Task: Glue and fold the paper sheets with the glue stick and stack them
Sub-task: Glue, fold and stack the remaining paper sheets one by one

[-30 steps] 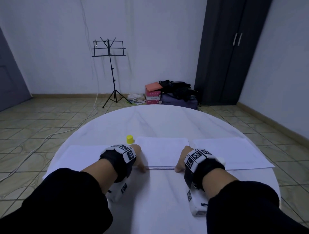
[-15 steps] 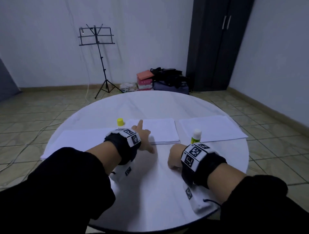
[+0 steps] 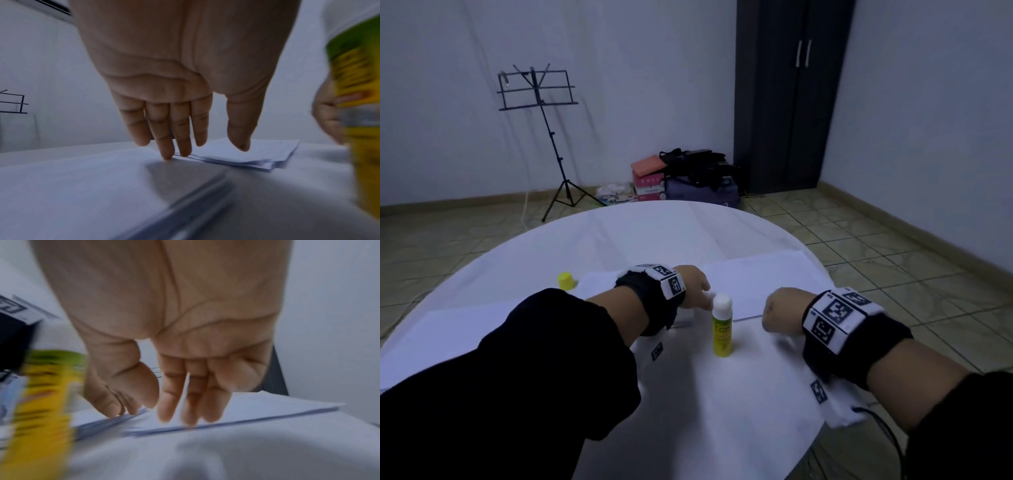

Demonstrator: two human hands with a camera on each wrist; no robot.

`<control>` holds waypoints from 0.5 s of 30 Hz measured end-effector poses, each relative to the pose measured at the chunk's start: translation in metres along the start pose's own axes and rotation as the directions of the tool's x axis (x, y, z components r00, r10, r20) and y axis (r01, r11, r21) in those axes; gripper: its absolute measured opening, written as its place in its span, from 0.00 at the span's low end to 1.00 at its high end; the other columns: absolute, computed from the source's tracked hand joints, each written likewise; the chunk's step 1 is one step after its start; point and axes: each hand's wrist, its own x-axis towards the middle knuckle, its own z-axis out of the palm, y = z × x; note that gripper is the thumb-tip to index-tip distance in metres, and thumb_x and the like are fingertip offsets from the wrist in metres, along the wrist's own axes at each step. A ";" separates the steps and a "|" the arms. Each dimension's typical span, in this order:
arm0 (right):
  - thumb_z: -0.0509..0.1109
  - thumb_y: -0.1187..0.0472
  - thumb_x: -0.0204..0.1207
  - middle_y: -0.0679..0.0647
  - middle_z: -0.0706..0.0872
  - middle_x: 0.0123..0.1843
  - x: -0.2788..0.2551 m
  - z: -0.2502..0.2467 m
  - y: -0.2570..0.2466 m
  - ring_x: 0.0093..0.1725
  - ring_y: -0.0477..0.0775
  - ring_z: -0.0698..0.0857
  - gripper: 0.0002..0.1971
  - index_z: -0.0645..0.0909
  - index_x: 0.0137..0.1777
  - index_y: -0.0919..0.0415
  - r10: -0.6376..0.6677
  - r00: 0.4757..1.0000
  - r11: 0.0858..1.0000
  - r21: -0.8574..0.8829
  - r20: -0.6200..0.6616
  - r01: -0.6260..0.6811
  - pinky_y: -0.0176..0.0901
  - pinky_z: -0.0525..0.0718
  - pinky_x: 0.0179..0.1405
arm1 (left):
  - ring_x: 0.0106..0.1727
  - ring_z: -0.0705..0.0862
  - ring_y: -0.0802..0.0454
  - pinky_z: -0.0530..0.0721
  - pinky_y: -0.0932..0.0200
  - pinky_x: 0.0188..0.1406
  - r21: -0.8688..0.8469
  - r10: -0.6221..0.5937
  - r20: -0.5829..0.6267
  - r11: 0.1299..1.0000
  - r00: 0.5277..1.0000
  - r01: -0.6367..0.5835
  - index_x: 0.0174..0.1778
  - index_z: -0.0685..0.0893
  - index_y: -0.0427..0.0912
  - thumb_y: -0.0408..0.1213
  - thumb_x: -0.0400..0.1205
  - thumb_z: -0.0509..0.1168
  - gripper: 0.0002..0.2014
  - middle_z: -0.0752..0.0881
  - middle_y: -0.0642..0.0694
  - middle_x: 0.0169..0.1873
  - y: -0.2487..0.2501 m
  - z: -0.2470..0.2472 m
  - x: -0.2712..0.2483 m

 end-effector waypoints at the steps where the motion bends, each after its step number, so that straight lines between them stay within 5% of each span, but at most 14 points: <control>1: 0.61 0.61 0.79 0.56 0.79 0.50 0.006 -0.005 0.004 0.51 0.58 0.79 0.06 0.79 0.48 0.58 -0.010 1.000 1.000 0.002 -0.008 0.010 0.39 0.78 0.44 | 0.73 0.74 0.46 0.72 0.54 0.70 0.010 -0.003 -0.005 1.000 1.000 0.003 0.76 0.73 0.44 0.50 0.83 0.63 0.26 0.75 0.46 0.73 0.002 -0.003 0.008; 3: 0.60 0.58 0.81 0.55 0.70 0.74 0.020 -0.008 0.013 0.72 0.60 0.72 0.22 0.69 0.75 0.49 -0.016 1.000 0.999 -0.037 -0.015 0.016 0.46 0.73 0.68 | 0.75 0.71 0.46 0.70 0.53 0.72 0.031 -0.016 -0.007 0.999 1.000 0.016 0.78 0.70 0.44 0.52 0.83 0.63 0.29 0.72 0.45 0.76 0.006 -0.006 0.022; 4: 0.59 0.58 0.82 0.55 0.64 0.79 0.024 -0.008 0.015 0.77 0.60 0.67 0.27 0.62 0.80 0.46 -0.030 0.999 0.998 -0.055 0.013 0.031 0.47 0.68 0.73 | 0.75 0.71 0.45 0.71 0.52 0.72 0.046 -0.019 -0.003 0.999 1.000 0.019 0.78 0.70 0.42 0.54 0.82 0.63 0.31 0.72 0.44 0.75 0.008 -0.007 0.029; 7: 0.57 0.60 0.84 0.55 0.60 0.82 0.034 -0.012 0.016 0.79 0.57 0.63 0.29 0.54 0.83 0.50 -0.098 0.993 0.984 -0.143 0.071 0.108 0.42 0.65 0.73 | 0.70 0.76 0.42 0.74 0.54 0.64 0.068 -0.006 0.025 0.998 1.000 0.004 0.73 0.74 0.37 0.57 0.80 0.65 0.32 0.77 0.40 0.70 0.014 -0.008 0.045; 15: 0.59 0.58 0.83 0.52 0.67 0.80 0.055 -0.016 0.017 0.76 0.55 0.69 0.26 0.62 0.81 0.49 -0.104 0.990 0.981 -0.156 0.094 0.118 0.41 0.70 0.68 | 0.67 0.77 0.42 0.75 0.54 0.60 0.002 0.025 0.038 1.000 0.999 -0.025 0.72 0.70 0.39 0.52 0.75 0.73 0.34 0.78 0.42 0.68 0.016 -0.012 0.063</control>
